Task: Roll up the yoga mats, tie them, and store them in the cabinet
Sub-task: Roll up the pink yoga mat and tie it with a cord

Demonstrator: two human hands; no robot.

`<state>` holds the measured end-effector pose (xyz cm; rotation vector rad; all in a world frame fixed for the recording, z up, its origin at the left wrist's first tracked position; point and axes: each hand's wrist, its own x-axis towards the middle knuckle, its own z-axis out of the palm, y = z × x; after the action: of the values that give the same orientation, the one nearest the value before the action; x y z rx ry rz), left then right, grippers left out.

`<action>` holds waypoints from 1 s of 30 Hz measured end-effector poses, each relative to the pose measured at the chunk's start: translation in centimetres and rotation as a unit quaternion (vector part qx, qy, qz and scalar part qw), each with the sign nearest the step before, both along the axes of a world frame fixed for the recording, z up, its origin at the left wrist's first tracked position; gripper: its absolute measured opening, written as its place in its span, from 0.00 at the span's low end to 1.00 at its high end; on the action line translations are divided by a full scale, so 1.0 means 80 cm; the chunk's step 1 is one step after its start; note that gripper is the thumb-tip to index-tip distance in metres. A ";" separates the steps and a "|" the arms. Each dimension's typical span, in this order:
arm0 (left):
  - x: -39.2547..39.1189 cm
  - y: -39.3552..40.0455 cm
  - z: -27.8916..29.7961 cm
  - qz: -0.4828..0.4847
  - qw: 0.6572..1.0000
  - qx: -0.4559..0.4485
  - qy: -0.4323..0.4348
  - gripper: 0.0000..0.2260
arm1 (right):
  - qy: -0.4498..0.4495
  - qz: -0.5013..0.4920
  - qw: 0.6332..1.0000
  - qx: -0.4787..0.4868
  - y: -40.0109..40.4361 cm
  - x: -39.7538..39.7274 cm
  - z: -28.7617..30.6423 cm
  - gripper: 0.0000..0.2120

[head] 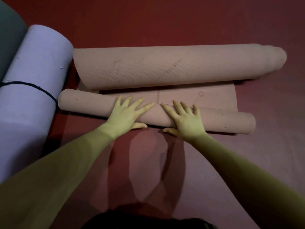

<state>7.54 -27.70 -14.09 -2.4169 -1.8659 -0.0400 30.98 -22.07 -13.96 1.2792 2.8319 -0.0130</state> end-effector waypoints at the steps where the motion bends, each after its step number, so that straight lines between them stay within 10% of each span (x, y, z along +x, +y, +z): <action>1: 0.004 0.002 0.001 0.011 1.000 -0.009 -0.006 0.39 | 0.001 0.004 1.000 -0.001 0.004 0.000 0.001 0.44; 30: 0.093 -0.056 0.011 -0.048 0.993 -0.104 -0.028 0.31 | 0.012 -0.065 0.997 0.044 -0.096 0.097 0.011 0.29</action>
<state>14.99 -32.21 -13.24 -2.6692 -1.8601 0.0858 38.78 -29.75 -13.06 1.4884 2.7931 0.0940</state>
